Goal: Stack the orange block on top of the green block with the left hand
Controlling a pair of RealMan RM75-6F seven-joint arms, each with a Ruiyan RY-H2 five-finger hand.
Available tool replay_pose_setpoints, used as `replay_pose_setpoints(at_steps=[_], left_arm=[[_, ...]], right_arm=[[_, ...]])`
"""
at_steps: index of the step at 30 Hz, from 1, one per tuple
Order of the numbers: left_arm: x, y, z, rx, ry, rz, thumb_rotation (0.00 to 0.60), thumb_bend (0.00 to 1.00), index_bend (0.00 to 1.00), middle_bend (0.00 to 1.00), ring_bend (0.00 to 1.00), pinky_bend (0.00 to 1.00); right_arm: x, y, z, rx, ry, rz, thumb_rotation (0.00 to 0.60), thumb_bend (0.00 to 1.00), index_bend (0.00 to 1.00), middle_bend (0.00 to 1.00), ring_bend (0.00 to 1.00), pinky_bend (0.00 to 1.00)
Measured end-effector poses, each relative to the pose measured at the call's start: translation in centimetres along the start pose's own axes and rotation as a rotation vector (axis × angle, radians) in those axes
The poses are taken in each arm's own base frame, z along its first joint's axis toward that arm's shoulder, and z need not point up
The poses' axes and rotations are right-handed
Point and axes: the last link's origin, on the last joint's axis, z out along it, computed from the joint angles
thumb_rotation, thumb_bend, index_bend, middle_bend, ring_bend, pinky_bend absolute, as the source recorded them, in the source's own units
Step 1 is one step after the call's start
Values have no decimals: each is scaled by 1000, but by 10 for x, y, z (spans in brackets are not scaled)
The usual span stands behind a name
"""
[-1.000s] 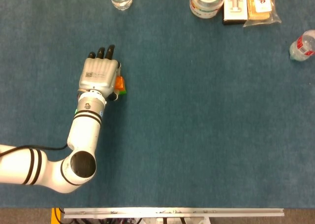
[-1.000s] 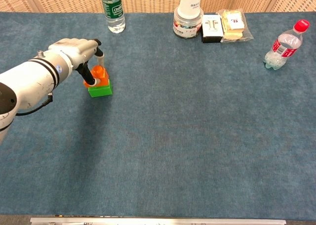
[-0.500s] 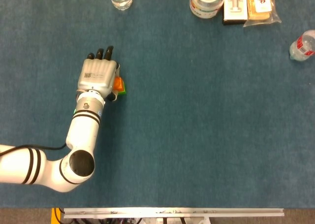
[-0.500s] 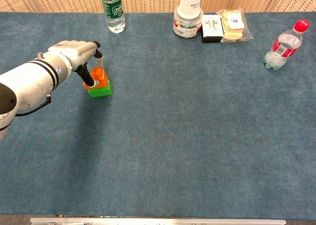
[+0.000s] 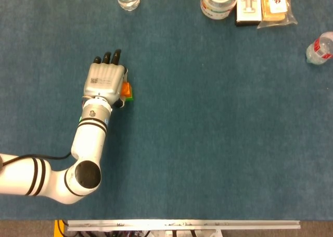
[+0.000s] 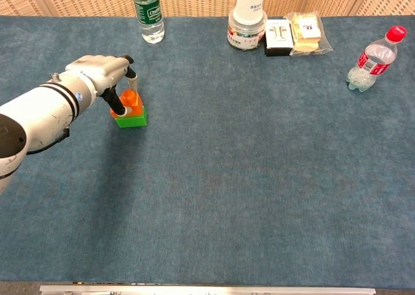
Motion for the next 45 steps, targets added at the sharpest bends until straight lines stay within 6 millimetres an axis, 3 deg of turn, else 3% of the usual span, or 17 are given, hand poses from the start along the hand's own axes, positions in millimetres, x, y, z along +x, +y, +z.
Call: replay_pose_setpoints(at_steps=[15, 17, 24, 30, 34, 38, 45], left_arm=[[-10, 1, 3, -3, -20, 0, 600, 331, 542, 0, 0, 113], [-10, 0, 3, -5, -19, -2, 600, 331, 492, 0, 0, 113], [-7, 1, -5, -28, -3, -9, 600, 331, 130, 0, 0, 113], [1, 0, -19, -59, 31, -21, 600, 330, 15, 0, 0, 113], [8, -7, -30, -73, 72, -27, 600, 330, 14, 0, 0, 113], [16, -18, -43, -85, 131, -34, 600, 330, 82, 0, 0, 113], [21, -55, -68, -98, 258, -43, 600, 330, 158, 0, 0, 113]], right_arm=[[2, 1, -1, -9, 0, -4, 600, 77, 288, 223, 97, 312], [2, 1, -1, -8, 0, -3, 600, 78, 288, 223, 97, 312], [2, 1, -1, -8, 2, -3, 600, 77, 288, 223, 97, 311], [3, 1, -1, -8, 6, -1, 600, 77, 288, 223, 97, 312], [3, 1, -1, -8, 6, -2, 600, 78, 288, 223, 97, 312], [2, 1, -1, -8, 2, -6, 600, 78, 288, 223, 97, 312], [-1, 1, 0, -12, -7, -19, 600, 78, 288, 223, 97, 312]])
